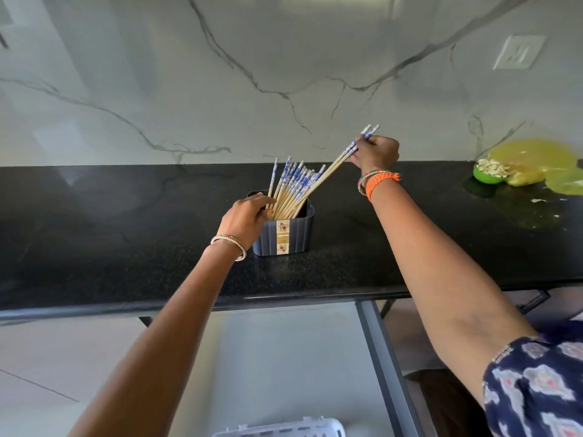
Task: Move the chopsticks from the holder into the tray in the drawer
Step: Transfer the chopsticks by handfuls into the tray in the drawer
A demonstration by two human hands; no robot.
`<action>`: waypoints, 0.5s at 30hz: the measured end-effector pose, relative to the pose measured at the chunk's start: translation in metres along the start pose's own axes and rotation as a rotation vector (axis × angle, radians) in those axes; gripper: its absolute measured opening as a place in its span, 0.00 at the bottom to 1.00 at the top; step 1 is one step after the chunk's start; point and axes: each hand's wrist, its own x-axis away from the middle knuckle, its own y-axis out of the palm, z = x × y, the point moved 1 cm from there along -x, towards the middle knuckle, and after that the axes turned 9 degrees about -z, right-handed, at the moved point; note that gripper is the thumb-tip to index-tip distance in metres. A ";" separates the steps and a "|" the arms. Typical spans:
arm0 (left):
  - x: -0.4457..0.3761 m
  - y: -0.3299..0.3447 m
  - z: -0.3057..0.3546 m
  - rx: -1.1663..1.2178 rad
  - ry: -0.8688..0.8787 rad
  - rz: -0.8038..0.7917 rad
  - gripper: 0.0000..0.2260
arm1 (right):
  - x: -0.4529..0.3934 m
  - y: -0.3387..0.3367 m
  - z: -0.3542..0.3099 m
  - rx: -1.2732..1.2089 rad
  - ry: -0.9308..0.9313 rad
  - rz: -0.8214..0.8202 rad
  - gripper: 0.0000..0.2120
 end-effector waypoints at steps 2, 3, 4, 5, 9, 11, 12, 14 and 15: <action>0.012 -0.004 0.009 0.039 0.014 0.044 0.12 | 0.013 -0.021 -0.012 -0.135 -0.003 0.029 0.07; 0.022 -0.003 0.013 0.063 0.011 0.065 0.12 | 0.024 -0.033 -0.015 -0.245 0.008 0.034 0.08; 0.034 -0.002 0.015 0.094 0.007 0.087 0.12 | 0.039 -0.045 -0.015 -0.359 0.027 0.039 0.10; 0.047 0.001 0.014 0.126 0.002 0.113 0.12 | 0.057 -0.055 -0.012 -0.469 0.056 0.044 0.12; 0.122 0.033 0.001 0.242 -0.136 0.199 0.11 | 0.149 -0.087 0.057 -0.659 0.311 0.110 0.10; 0.165 0.057 -0.011 0.330 -0.289 0.199 0.11 | 0.198 -0.093 0.107 -0.713 0.465 0.123 0.09; 0.188 0.070 -0.018 0.341 -0.367 0.177 0.11 | 0.223 -0.095 0.134 -0.722 0.556 0.127 0.10; 0.237 0.094 -0.033 0.338 -0.518 0.097 0.11 | 0.272 -0.100 0.181 -0.692 0.738 0.142 0.11; 0.257 0.103 -0.040 0.344 -0.588 0.051 0.11 | 0.291 -0.104 0.199 -0.682 0.813 0.138 0.12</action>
